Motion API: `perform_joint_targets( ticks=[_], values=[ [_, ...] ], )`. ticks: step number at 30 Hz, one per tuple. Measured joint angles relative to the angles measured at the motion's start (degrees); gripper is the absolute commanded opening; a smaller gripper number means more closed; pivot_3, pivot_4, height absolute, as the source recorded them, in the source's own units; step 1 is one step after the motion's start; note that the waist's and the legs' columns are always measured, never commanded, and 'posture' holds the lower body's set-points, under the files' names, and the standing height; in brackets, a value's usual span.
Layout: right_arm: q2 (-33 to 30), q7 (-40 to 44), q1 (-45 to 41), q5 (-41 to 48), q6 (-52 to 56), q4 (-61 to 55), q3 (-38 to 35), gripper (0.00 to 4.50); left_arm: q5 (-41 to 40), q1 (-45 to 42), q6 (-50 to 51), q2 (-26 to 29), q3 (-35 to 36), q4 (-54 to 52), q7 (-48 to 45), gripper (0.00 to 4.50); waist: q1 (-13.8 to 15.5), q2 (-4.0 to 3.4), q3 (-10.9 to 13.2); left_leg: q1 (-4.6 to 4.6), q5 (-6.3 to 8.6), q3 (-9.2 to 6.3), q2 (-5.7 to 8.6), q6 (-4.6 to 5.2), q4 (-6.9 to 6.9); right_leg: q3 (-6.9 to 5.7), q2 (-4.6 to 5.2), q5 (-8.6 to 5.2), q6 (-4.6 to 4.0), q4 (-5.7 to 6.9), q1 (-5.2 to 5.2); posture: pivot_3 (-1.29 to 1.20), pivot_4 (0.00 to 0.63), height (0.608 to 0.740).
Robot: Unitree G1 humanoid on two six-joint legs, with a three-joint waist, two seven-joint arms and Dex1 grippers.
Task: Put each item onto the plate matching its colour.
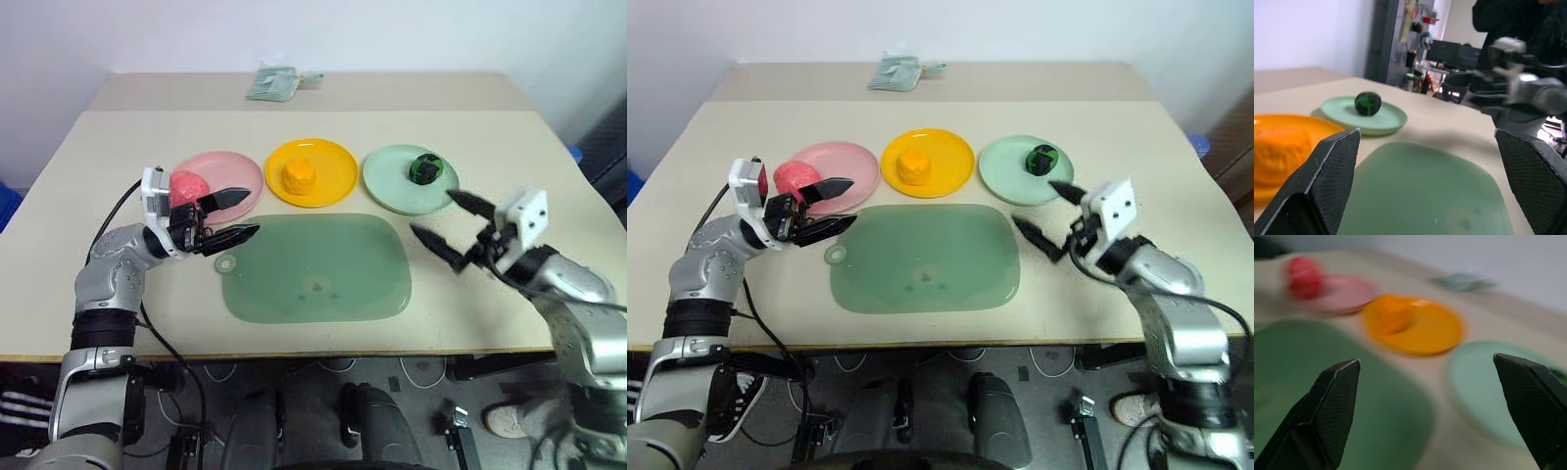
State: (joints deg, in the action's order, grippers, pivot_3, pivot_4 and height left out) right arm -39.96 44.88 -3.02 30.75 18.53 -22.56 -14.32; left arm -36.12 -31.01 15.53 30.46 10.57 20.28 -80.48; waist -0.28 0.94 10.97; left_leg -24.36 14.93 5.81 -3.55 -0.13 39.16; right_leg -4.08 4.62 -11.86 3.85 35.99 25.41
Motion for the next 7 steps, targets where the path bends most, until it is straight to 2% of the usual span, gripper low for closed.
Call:
perform_joint_targets(
  ticks=[7],
  values=[
    [-1.35, 1.04, 7.46, 2.12, 2.00, -8.38, -3.15, 4.43, 0.58, -0.28, 1.00, -2.40, -2.61, 0.21, -0.81, 4.50, -0.24, 0.01, -0.01, 0.02, 0.00, 0.01, 0.00, 0.00, 0.00, 0.01, -0.02, -0.05, -0.09, 0.00, 0.00, 0.00, 0.150, 0.740]
  ],
)
